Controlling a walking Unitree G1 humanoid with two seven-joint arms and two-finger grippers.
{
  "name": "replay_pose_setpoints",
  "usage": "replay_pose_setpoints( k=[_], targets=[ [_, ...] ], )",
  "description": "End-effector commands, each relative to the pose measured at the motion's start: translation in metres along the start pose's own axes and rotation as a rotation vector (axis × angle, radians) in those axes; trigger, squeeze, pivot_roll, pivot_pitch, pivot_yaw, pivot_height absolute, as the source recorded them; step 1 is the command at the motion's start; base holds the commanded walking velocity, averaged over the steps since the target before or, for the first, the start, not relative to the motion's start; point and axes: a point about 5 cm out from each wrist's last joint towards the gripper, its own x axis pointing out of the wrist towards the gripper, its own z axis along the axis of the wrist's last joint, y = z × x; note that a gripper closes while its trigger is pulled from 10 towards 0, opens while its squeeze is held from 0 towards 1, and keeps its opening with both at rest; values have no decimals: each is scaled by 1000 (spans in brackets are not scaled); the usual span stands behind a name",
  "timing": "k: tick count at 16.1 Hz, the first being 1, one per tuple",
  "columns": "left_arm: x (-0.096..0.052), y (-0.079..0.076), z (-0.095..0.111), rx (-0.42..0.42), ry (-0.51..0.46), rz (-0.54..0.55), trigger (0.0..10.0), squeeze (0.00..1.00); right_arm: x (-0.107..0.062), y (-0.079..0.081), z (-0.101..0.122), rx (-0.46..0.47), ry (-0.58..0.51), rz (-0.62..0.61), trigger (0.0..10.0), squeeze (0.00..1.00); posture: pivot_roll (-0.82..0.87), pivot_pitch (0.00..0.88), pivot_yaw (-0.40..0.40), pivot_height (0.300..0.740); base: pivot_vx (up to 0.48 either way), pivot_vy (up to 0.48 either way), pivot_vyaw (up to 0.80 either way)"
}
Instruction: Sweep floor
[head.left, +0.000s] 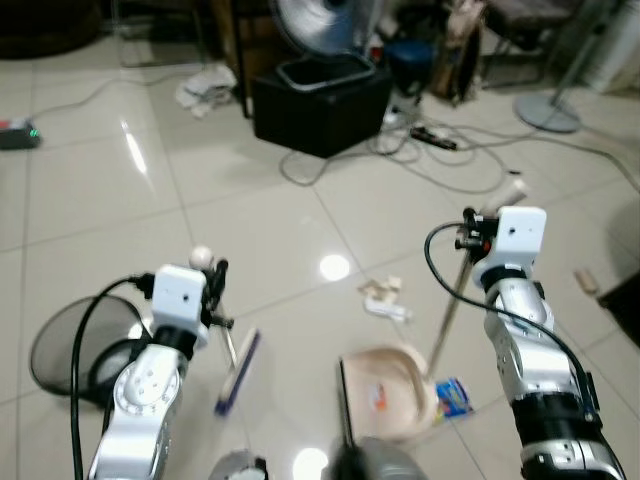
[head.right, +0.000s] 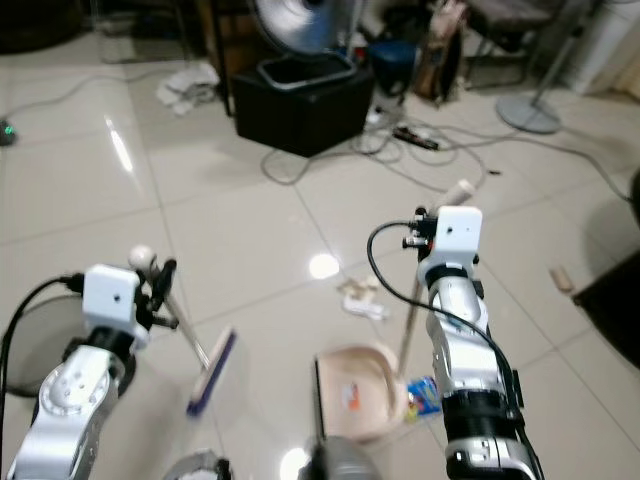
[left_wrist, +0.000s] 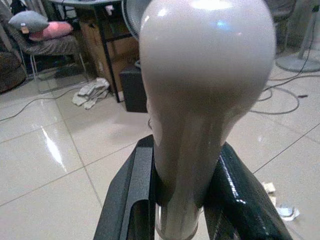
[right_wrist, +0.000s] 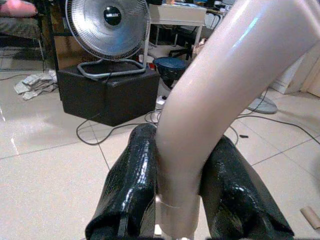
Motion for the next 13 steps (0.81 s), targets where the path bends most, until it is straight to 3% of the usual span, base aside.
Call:
replay_pose_setpoints(
  k=[1, 2, 4, 7, 13],
  targets=[
    [2, 2, 4, -6, -18, 13, 10000, 0, 3, -8, 17, 10, -65, -27, 10000, 0, 37, 137, -27, 740, 0, -390, 0],
    [5, 5, 5, -48, -21, 47, 10000, 0, 3, -11, 22, 17, -88, -25, 10000, 0, 29, 133, -21, 740, 0, -394, 0],
    [7, 5, 2, -55, -11, 52, 10000, 0, 5, -7, 27, 84, -110, 11, 10000, 0, 25, 131, -16, 740, 0, -390, 0],
    [9, 4, 2, -50, -13, 59, 10000, 0, 7, 1, 36, 36, -145, 81, 10000, 0, 22, 129, -13, 740, 0, -393, 0],
    [16, 8, 7, -26, -34, 71, 10000, 0, 4, 0, 29, 47, -132, 88, 10000, 0, 21, 127, -4, 740, 0, -393, 800]
  ],
)
